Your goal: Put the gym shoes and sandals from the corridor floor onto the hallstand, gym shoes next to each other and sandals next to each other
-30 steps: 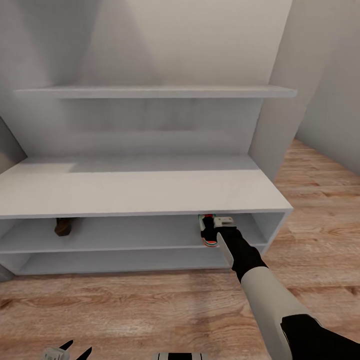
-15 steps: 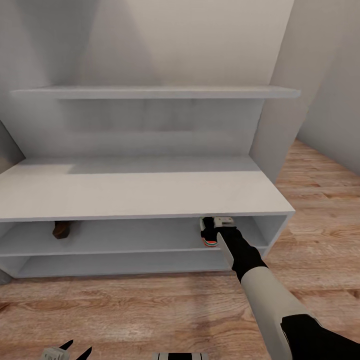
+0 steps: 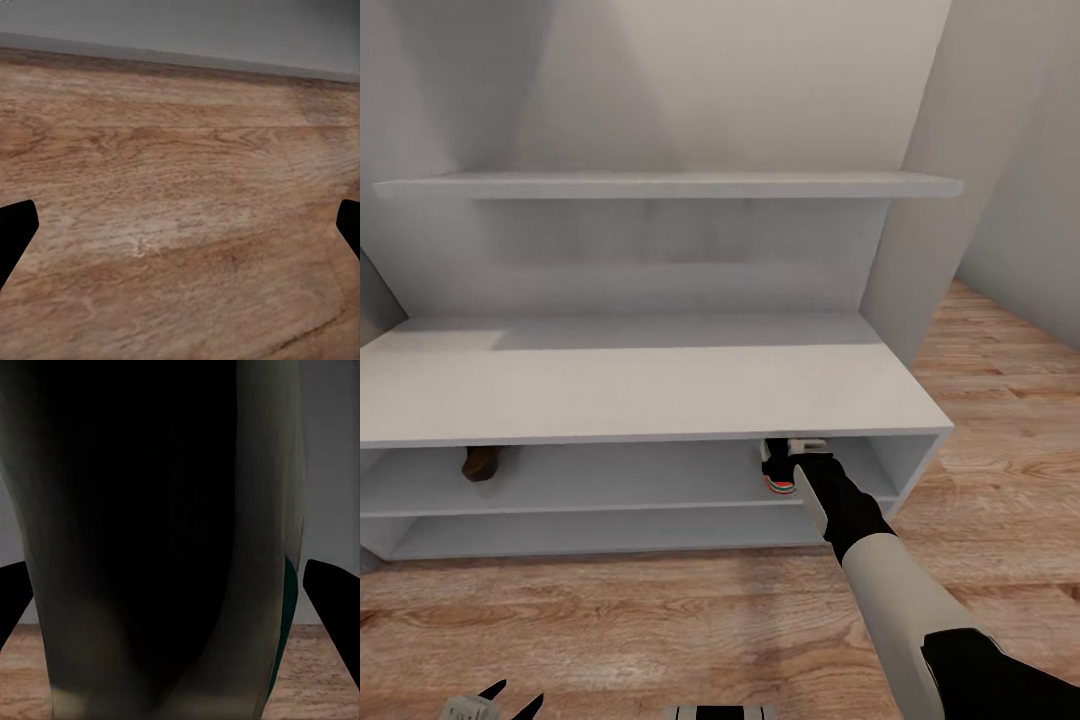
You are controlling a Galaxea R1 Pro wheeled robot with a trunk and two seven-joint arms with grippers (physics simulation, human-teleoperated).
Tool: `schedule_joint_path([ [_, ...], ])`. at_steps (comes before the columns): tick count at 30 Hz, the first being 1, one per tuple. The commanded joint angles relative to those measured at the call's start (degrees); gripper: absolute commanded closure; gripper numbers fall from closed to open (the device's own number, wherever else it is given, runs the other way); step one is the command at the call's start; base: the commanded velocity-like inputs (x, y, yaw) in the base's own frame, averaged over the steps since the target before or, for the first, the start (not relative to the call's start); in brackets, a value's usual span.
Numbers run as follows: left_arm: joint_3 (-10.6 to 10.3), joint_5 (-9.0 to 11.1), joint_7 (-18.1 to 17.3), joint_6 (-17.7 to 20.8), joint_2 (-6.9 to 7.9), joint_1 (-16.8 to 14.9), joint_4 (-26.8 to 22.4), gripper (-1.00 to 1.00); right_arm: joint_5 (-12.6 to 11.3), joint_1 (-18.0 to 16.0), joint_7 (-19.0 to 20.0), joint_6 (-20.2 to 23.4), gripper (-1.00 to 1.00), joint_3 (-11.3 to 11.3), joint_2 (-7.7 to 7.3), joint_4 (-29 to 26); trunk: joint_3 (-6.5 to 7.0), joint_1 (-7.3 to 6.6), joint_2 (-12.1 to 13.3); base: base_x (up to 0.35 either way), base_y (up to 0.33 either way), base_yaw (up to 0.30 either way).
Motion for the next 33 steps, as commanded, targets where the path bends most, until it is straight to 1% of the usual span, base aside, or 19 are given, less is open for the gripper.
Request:
schedule_joint_path([
  [1, 0.1, 0.3, -0.4, 0.0, 0.00, 0.0, 0.1, -1.00, -0.2, 0.0, -0.4, 0.3, 1.00, 0.2, -0.02, -0.1, -0.05, -0.01, 0.0, 0.006, 0.000, 0.000],
  [11, 0.1, 0.3, -0.4, 0.0, 0.00, 0.0, 0.1, -1.00, -0.2, 0.0, -0.4, 0.3, 1.00, 0.2, -0.02, -0.1, -0.05, -0.01, 0.0, 0.002, 0.000, 0.000],
  [19, 0.1, 0.3, -0.4, 0.0, 0.00, 0.0, 0.1, -1.00, -0.2, 0.0, -0.4, 0.3, 1.00, 0.2, -0.04, -0.1, -0.05, -0.01, 0.0, 0.091, 0.000, 0.000],
  [29, 0.1, 0.3, -0.4, 0.0, 0.00, 0.0, 0.1, -1.00, -0.2, 0.0, -0.4, 0.3, 1.00, 0.2, -0.08, -0.1, -0.05, -0.01, 0.0, 0.011, 0.000, 0.000],
  [30, 0.1, 0.3, -0.4, 0.0, 0.00, 0.0, 0.1, -1.00, -0.2, 0.0, -0.4, 0.3, -1.00, 0.2, -0.09, -0.1, -0.05, -0.01, 0.0, 0.001, 0.000, 0.000],
  [33, 0.1, 0.3, -0.4, 0.0, 0.03, 0.0, 0.1, -1.00, -0.2, 0.0, -0.4, 0.3, -1.00, 0.2, -0.08, -0.1, -0.05, -0.01, 0.0, 0.000, 0.000, 0.000],
])
